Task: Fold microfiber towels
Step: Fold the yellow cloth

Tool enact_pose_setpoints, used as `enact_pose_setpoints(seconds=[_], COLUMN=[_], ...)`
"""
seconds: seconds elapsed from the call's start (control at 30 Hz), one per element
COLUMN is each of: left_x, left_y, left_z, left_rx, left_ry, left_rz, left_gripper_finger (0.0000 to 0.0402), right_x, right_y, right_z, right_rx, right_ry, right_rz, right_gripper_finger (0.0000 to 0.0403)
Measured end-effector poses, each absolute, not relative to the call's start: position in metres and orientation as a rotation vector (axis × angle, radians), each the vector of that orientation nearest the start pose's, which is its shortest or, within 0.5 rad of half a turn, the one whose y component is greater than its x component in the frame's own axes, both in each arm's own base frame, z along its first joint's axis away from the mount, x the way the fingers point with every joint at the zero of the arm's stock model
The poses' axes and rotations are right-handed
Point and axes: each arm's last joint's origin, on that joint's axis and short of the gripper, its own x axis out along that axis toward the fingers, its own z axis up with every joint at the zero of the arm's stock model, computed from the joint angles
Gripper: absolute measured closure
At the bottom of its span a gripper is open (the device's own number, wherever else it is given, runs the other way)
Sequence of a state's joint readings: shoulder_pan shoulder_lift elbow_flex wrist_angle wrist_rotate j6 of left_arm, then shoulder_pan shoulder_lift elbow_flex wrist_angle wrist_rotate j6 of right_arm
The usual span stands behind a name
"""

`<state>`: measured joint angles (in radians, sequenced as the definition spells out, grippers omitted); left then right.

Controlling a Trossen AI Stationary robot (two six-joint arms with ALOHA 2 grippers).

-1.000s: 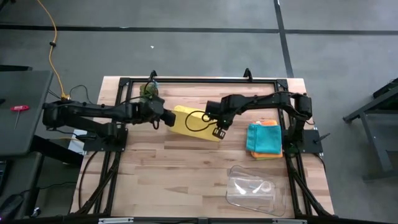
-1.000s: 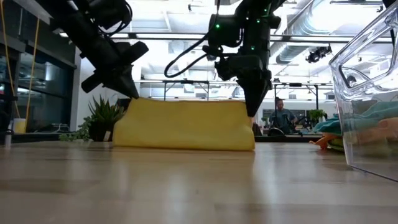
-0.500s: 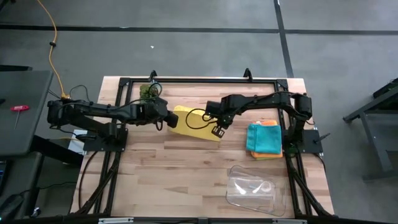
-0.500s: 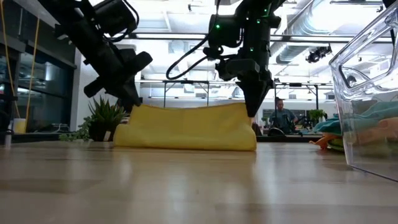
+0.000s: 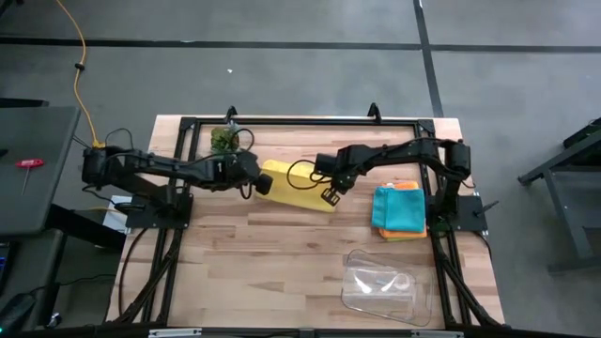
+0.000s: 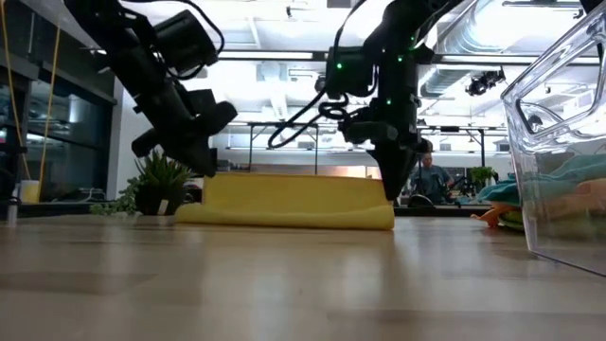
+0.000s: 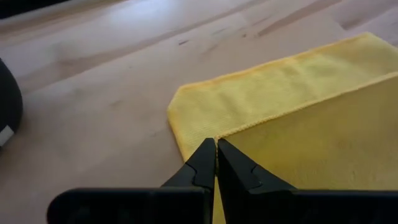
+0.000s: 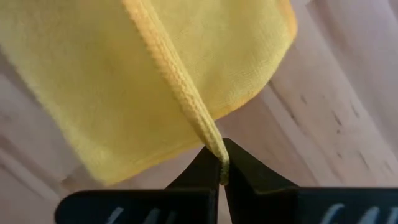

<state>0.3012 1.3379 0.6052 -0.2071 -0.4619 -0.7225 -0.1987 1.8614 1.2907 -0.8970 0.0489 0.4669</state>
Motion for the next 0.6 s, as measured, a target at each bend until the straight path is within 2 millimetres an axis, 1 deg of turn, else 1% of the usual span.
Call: enact_pose_setpoints(seconds=[0.23, 0.37, 0.6], left_x=[0.23, 0.232, 0.231], left_y=[0.086, 0.087, 0.088], left_z=[0.154, 0.148, 0.147], left_rx=[-0.518, -0.531, -0.497], left_ry=[0.654, 0.662, 0.65], left_rz=[1.043, 1.061, 1.109], left_gripper_finger=[0.0401, 0.0401, 0.0395], right_x=[0.337, 0.337, 0.339], right_y=[-0.081, -0.085, -0.085], right_z=[0.176, 0.176, 0.176], right_rx=[0.524, 0.535, 0.533], right_ry=[1.349, 1.33, 1.314], right_rz=[-0.589, -0.599, -0.594], right_gripper_finger=[0.0403, 0.0403, 0.0402])
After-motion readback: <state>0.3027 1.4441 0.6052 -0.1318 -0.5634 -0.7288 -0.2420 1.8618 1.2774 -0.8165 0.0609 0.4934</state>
